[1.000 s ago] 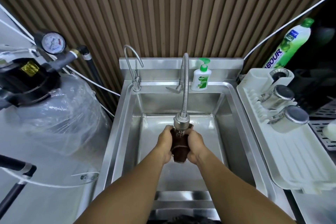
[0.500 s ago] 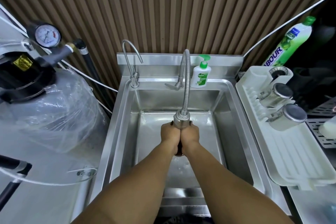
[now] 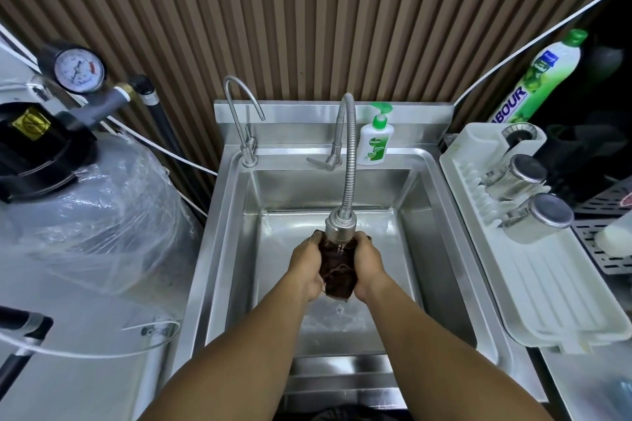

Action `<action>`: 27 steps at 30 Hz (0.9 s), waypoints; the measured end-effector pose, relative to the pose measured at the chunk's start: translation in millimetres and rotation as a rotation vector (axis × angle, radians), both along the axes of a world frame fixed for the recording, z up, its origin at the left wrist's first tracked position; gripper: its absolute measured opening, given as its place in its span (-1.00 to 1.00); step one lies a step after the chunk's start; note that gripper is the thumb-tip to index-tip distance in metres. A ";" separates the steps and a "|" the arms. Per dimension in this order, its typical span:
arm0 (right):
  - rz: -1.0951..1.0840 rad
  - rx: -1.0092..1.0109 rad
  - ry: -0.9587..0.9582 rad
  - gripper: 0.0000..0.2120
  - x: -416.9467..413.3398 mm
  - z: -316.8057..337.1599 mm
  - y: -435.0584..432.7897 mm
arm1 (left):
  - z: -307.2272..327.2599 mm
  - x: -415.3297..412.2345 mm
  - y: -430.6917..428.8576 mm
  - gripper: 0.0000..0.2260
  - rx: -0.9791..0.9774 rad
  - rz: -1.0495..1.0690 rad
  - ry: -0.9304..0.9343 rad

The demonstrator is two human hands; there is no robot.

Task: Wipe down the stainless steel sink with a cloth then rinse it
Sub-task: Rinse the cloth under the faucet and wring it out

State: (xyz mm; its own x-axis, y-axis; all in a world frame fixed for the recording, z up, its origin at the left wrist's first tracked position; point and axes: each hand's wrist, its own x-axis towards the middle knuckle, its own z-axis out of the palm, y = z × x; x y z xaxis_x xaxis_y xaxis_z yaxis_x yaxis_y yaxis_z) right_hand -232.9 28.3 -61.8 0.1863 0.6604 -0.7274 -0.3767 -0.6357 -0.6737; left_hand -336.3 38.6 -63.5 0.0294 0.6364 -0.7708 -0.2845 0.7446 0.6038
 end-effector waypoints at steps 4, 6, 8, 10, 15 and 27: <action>-0.011 0.043 0.088 -0.80 3.8 -1.1 -4.9 | 0.5 -1.6 -4.3 -0.64 -0.123 -0.061 -0.130; 0.014 0.032 0.038 -0.74 2.7 -2.1 -4.3 | 1.2 1.6 -2.3 -0.63 -0.105 -0.029 -0.147; 0.028 -0.009 -0.065 -0.70 -0.6 -4.6 -2.6 | 1.6 5.2 1.9 -0.64 -0.069 0.034 -0.127; -0.010 -0.041 -0.083 -0.61 -6.7 -5.7 -1.2 | 5.3 9.7 4.3 -0.65 -0.034 0.038 -0.090; -0.048 0.004 -0.071 -0.71 -19.4 -3.3 3.5 | 8.4 19.1 4.7 -0.69 -0.009 -0.037 0.055; 0.016 0.034 -0.269 -0.88 -16.3 -5.1 10.4 | 8.2 23.1 4.6 -0.91 -0.012 -0.029 0.127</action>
